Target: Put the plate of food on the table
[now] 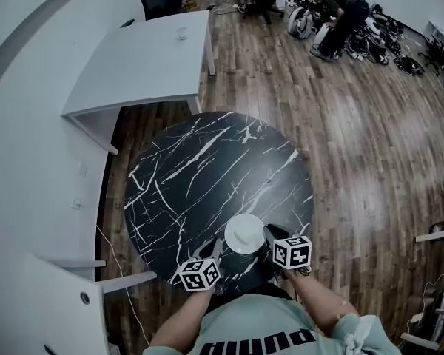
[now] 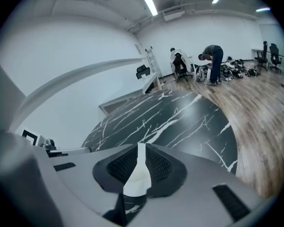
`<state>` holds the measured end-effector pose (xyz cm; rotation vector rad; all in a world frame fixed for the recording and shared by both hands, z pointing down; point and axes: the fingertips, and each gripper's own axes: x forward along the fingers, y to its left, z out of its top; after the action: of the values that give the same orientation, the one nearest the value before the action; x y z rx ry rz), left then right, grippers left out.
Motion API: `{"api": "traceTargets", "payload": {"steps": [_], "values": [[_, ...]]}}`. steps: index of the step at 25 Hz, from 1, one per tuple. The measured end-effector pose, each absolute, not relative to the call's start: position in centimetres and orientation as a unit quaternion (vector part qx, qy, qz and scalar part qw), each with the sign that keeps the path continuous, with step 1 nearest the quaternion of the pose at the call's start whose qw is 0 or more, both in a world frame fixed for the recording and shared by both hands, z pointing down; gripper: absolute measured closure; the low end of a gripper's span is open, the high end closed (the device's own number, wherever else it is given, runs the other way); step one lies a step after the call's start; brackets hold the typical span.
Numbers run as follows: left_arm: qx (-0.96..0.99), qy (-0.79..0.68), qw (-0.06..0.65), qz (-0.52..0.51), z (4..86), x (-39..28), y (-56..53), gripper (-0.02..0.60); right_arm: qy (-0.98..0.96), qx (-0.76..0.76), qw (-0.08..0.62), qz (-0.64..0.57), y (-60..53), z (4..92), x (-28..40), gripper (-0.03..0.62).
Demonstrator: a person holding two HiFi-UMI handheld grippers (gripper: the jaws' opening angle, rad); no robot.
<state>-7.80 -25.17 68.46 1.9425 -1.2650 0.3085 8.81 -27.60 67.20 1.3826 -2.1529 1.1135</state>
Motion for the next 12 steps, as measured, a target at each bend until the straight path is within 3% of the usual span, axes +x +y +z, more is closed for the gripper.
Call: {"api": "traceTargets", "payload": {"steps": [4,12], "values": [[0.791,-0.481,0.362,0.113,63.5,-7.3,-24.0,0.574,-0.786,0.493,0.169,0.332,-26.1,62.1,7.0,0.583],[0.833,-0.451,0.305,0.099,55.1,-7.6,-21.1,0.575,-0.806,0.499,0.141,0.285,-21.7,54.4,4.1,0.585]]}}
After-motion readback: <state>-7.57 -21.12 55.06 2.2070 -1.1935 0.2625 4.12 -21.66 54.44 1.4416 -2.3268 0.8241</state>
